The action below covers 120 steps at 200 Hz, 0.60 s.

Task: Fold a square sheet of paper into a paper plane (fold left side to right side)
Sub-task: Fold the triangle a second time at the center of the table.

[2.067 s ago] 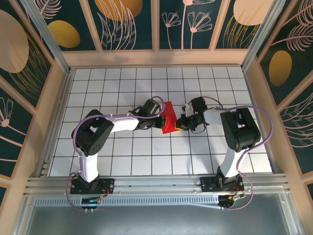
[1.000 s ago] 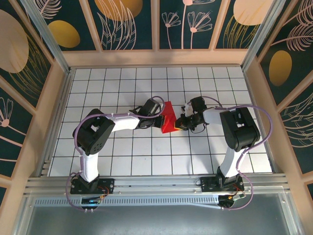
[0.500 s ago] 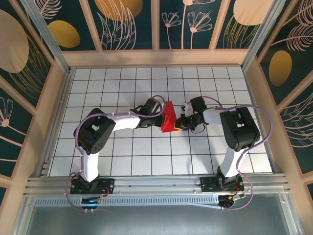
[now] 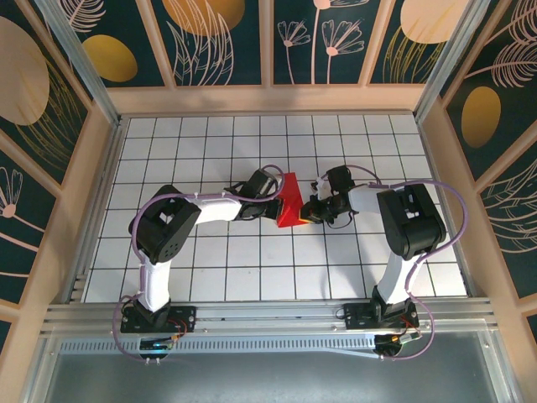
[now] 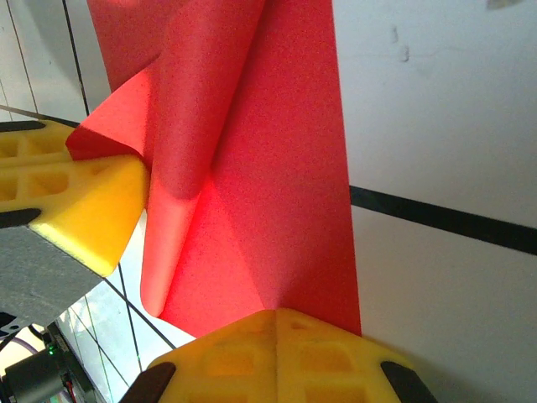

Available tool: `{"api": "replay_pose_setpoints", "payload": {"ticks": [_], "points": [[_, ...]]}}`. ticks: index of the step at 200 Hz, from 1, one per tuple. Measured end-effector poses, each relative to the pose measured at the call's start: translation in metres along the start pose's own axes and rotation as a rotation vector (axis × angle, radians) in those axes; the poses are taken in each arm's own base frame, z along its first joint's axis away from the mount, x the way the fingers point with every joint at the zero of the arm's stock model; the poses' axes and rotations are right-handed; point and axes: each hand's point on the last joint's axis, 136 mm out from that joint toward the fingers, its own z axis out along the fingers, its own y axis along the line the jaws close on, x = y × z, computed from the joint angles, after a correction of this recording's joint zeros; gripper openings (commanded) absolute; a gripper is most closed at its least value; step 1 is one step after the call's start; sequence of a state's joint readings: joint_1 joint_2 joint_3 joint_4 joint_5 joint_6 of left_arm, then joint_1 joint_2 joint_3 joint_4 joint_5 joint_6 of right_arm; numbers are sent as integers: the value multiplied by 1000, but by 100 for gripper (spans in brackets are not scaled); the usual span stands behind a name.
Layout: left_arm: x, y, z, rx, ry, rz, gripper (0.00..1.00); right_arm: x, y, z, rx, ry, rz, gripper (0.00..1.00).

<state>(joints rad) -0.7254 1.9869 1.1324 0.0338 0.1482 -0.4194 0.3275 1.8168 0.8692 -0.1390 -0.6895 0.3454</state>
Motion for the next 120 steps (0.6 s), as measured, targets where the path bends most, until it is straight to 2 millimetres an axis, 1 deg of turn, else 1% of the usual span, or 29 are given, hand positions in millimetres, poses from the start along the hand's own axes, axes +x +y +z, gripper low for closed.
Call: {"api": "replay_pose_setpoints", "payload": {"ticks": [120], "points": [[-1,2,0,-14,-5,0,0,0,1,1,-7,6,0,0]]}}
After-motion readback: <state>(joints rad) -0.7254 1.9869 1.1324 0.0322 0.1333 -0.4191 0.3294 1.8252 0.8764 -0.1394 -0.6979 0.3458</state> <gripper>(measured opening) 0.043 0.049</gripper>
